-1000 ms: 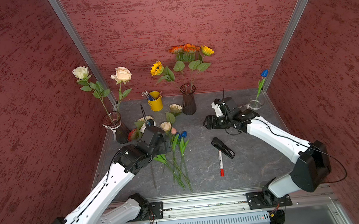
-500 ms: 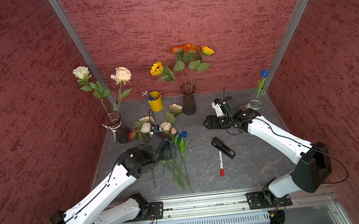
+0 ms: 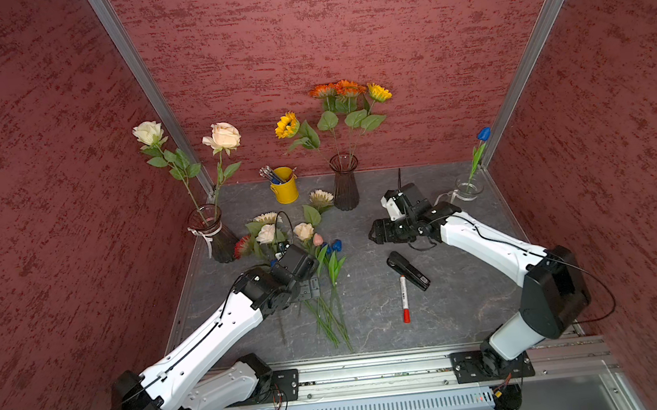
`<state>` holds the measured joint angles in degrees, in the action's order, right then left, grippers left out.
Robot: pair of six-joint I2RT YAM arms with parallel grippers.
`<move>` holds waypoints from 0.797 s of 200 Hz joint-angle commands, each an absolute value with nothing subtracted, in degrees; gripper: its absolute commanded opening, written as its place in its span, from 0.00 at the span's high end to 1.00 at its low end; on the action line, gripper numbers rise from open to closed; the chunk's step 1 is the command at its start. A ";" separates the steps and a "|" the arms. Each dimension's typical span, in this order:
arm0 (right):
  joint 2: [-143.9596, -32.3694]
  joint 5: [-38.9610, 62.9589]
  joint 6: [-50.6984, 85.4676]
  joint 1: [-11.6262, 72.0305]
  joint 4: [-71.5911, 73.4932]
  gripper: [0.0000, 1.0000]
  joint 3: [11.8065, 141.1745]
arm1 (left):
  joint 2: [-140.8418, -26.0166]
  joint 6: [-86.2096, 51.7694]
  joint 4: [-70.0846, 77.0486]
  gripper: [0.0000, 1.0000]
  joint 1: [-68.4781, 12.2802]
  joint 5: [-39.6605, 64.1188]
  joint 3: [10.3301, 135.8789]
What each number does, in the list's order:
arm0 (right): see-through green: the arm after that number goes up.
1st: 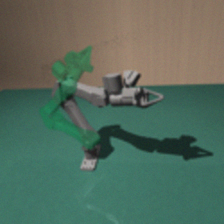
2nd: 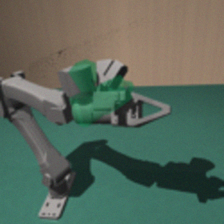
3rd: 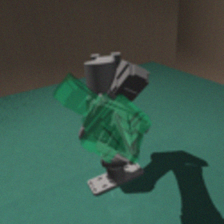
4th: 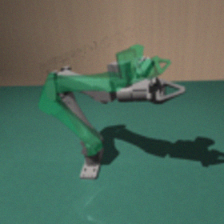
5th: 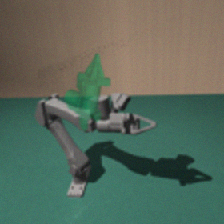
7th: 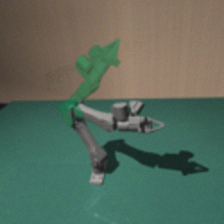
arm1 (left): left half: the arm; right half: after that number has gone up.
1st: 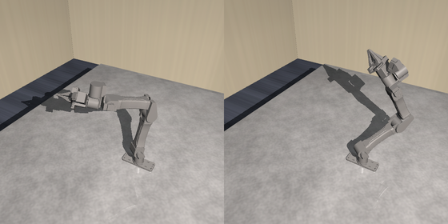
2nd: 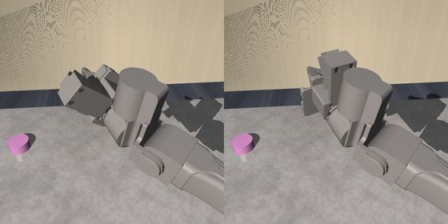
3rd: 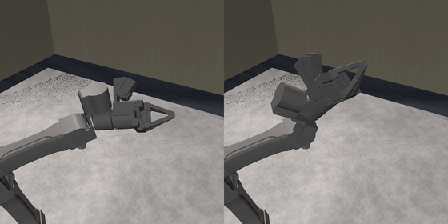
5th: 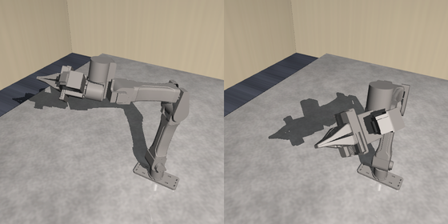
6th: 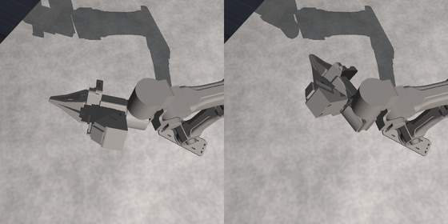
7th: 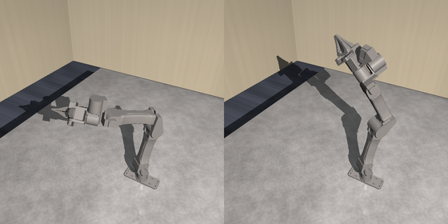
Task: Arrange the flowers in different vases according to their variety
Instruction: Pick up the flower at the center of the board.
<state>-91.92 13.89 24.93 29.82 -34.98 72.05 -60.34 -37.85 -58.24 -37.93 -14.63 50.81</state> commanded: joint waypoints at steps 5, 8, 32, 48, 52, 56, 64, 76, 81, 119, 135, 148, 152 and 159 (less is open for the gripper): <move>-93.60 15.51 25.20 30.23 -32.15 0.21 72.07 | -59.69 -37.38 -52.46 0.00 -33.65 -7.22 48.30; -93.75 15.55 25.22 30.22 -31.99 0.21 72.07 | -59.76 -37.36 -52.21 0.00 -33.31 -6.87 48.10; -94.52 16.33 26.25 30.32 -30.20 0.22 71.55 | -60.76 -37.36 -50.01 0.01 -31.57 -3.64 46.06; -95.23 16.61 26.79 30.58 -29.41 0.22 71.54 | -62.00 -37.98 -49.12 0.02 -31.12 -1.93 45.18; -95.40 16.59 26.88 30.65 -29.32 0.22 71.55 | -62.27 -38.24 -49.06 0.02 -31.11 -1.74 45.02; -95.52 16.60 26.98 30.69 -29.14 0.22 71.54 | -62.54 -38.55 -48.89 0.03 -31.07 -1.32 44.92; -95.76 16.60 27.06 30.93 -28.94 0.22 71.61 | -63.07 -38.96 -48.52 0.04 -31.03 -0.48 44.52; -96.14 16.55 27.00 31.18 -28.90 0.22 71.76 | -63.55 -39.92 -48.23 0.06 -31.03 0.20 43.89; -96.40 16.52 26.98 31.27 -28.89 0.22 71.82 | -63.59 -40.28 -48.02 0.07 -31.03 0.49 43.52; -97.24 16.65 26.63 31.29 -28.80 0.22 72.25 | -62.72 -42.35 -46.56 0.14 -29.56 2.94 40.57; -97.24 16.65 26.54 31.37 -28.79 0.22 72.18 | -62.71 -42.64 -45.99 0.16 -29.02 3.70 39.96; -97.24 16.59 26.53 31.37 -28.66 0.22 72.00 | -63.09 -42.80 -45.67 0.17 -28.75 4.24 39.93; -97.21 16.61 26.54 31.35 -28.58 0.22 72.01 | -63.29 -42.73 -45.51 0.18 -28.66 4.41 39.83; -97.20 16.57 26.54 31.38 -28.52 0.22 71.77 | -63.53 -42.74 -45.35 0.18 -28.56 4.60 39.79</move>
